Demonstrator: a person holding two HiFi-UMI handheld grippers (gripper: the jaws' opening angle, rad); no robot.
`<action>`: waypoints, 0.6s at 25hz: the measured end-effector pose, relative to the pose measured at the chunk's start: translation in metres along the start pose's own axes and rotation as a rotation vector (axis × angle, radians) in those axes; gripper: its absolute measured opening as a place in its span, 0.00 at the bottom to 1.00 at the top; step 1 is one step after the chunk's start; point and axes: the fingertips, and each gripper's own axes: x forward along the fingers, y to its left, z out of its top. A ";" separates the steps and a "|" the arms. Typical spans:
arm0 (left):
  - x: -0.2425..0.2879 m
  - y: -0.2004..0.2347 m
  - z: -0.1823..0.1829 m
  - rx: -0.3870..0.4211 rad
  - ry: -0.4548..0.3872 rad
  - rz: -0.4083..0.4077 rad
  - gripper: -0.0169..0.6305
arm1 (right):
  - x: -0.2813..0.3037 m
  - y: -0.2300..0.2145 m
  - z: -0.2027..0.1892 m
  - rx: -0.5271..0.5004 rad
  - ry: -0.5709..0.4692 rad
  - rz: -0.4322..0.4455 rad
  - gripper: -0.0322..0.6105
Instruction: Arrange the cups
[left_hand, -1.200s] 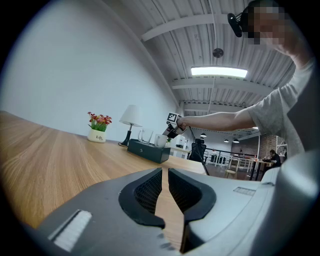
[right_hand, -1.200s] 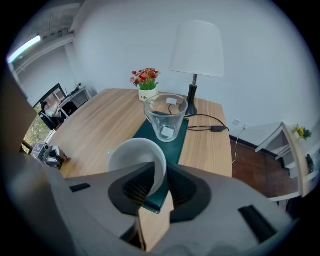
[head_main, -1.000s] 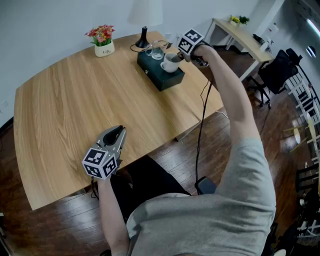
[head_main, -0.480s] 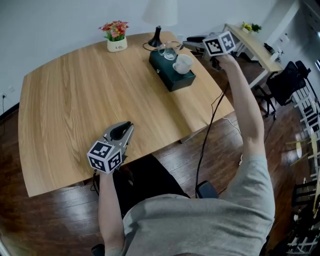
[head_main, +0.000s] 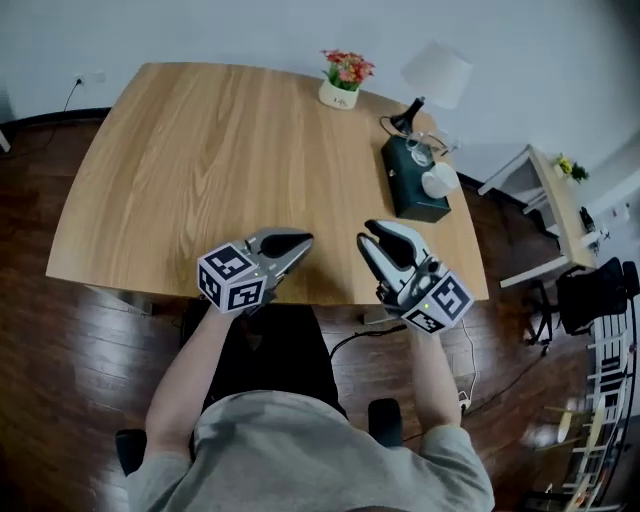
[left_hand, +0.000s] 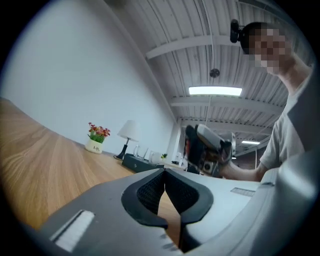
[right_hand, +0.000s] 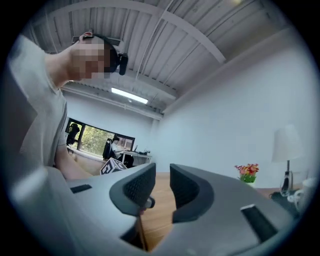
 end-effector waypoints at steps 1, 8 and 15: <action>-0.008 -0.008 0.005 0.005 -0.024 -0.004 0.03 | -0.004 0.013 -0.008 0.006 -0.020 -0.013 0.18; -0.058 -0.058 0.001 0.068 -0.049 0.018 0.03 | -0.030 0.040 -0.026 0.049 -0.170 -0.177 0.19; -0.105 -0.095 -0.010 0.061 -0.097 0.059 0.03 | -0.045 0.065 -0.041 0.022 -0.236 -0.207 0.18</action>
